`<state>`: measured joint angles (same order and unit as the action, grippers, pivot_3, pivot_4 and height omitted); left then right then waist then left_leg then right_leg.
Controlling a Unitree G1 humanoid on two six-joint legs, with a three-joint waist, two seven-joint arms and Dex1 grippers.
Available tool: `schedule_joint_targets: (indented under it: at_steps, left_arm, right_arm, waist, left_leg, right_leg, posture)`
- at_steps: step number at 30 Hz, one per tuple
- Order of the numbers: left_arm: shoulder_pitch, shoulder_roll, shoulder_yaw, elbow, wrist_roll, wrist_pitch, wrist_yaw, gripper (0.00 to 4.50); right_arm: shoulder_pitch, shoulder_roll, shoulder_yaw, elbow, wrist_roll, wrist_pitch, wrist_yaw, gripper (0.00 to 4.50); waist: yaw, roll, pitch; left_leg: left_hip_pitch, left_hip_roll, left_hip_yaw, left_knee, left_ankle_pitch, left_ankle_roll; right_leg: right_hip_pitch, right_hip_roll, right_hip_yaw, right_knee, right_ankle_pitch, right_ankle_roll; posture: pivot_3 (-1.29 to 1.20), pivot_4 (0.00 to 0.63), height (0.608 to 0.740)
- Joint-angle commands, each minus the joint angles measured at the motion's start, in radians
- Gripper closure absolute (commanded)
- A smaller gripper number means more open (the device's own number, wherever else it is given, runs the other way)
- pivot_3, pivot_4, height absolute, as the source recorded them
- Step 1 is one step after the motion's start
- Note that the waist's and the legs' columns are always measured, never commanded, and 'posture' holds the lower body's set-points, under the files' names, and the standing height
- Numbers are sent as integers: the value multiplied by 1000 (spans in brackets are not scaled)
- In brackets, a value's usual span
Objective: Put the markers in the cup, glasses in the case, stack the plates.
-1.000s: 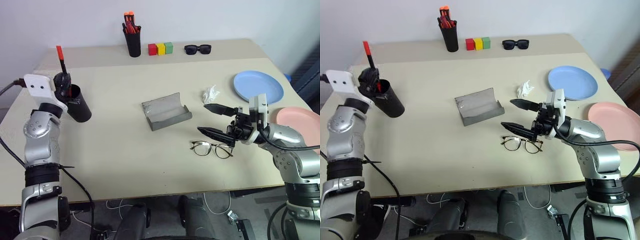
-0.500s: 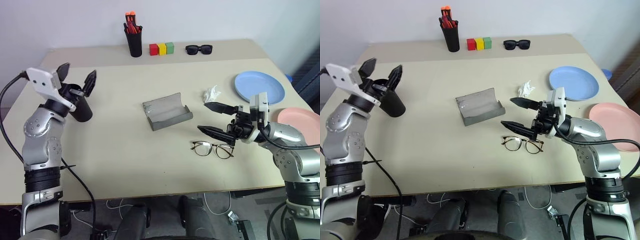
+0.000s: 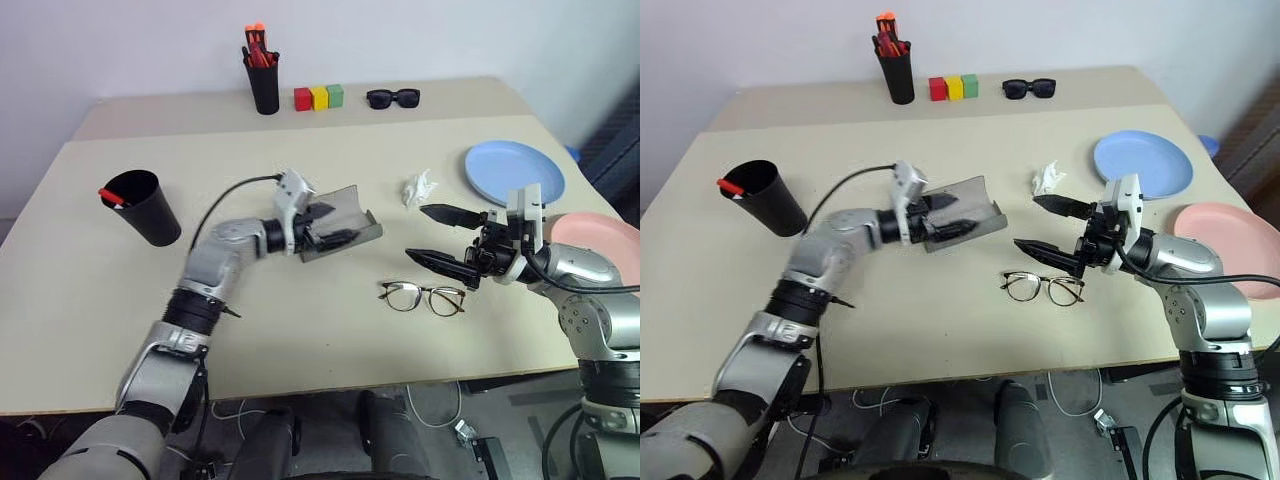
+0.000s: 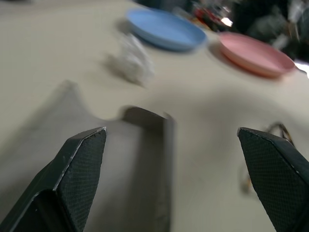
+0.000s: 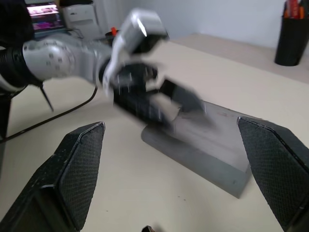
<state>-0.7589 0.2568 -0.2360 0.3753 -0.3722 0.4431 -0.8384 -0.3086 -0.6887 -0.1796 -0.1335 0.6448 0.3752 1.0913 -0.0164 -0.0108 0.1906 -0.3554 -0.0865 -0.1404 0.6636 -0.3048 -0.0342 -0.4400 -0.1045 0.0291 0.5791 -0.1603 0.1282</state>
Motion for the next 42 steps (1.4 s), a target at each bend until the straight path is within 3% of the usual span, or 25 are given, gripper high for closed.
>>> schedule_joint_targets:
  at_steps: [1, 5, 7, 9, 15, 18, 27, 40, 42]
  left_arm:
    - [-34, -11, -35, 19, 59, -25, -42, 36]
    - [-60, -27, -40, 61, 111, 4, -29, 36]
    - [-61, -25, -44, 64, 120, 31, -53, 552]
    - [-62, -15, -54, 61, 130, 55, -82, 1374]
    - [-46, 29, -84, 2, 145, 121, -172, 4473]
    - [-38, 63, -88, -13, 152, 128, -218, 4473]
    - [-49, 320, -91, -47, 168, 51, -465, 4473]
    - [38, 380, -53, -140, 116, 15, -578, 4473]
    - [36, 375, -47, -137, 118, 21, -560, 3941]
  right_arm:
    - [14, -2, -41, -69, 15, -12, -27, 0]
    - [48, -6, -58, -97, 15, -15, -49, 0]
    - [49, -4, -60, -99, 13, -17, -60, 0]
    - [48, -1, -58, -99, 10, -21, -65, 0]
    - [29, 11, -41, -83, -2, -40, -74, 0]
    - [16, 16, -33, -71, -10, -47, -72, 0]
    - [1, 23, -18, -50, -22, -63, -61, 0]
    - [8, -4, 2, -46, -46, -66, -19, 0]
    - [2, -13, 4, -44, -49, -51, -20, 0]
  waist:
    - [4, 0, 0]
    - [7, 0, 0]
    - [7, 0, 0]
    - [6, 0, 0]
    - [5, 0, 0]
    - [3, 0, 0]
    - [2, 0, 0]
    - [2, 0, 0]
    - [3, 0, 0]
  left_leg:
    - [0, 0, 0, 0, 0, 0]
    - [-1, 0, 0, 1, 0, 0]
    - [-1, 0, 0, 1, 0, 0]
    - [0, 0, 0, 1, 0, 0]
    - [0, 0, 0, 1, 0, 0]
    - [0, 0, 0, 1, 0, 0]
    - [0, 0, 0, 1, 0, 0]
    - [0, 0, -1, 1, 0, 0]
    - [-1, 0, 0, 1, 0, 0]
  right_leg:
    - [0, 0, 0, 0, 0, 0]
    - [0, 0, 0, 0, 0, 0]
    - [0, 0, 0, 0, 0, 0]
    - [0, 0, 0, 0, 0, 0]
    - [0, 0, 0, 0, 0, 0]
    - [0, 0, 0, 1, 0, 0]
    - [0, 0, 0, 1, 0, 0]
    - [-1, 0, 0, 1, 0, 0]
    - [-1, 0, 0, 2, 0, 0]
  posture:
    - [0, 150, 740]
    - [0, 150, 740]
    - [0, 150, 740]
    - [0, 150, 740]
    - [0, 150, 740]
    - [0, 150, 740]
    - [0, 150, 740]
    - [0, 150, 740]
    - [0, 150, 740]
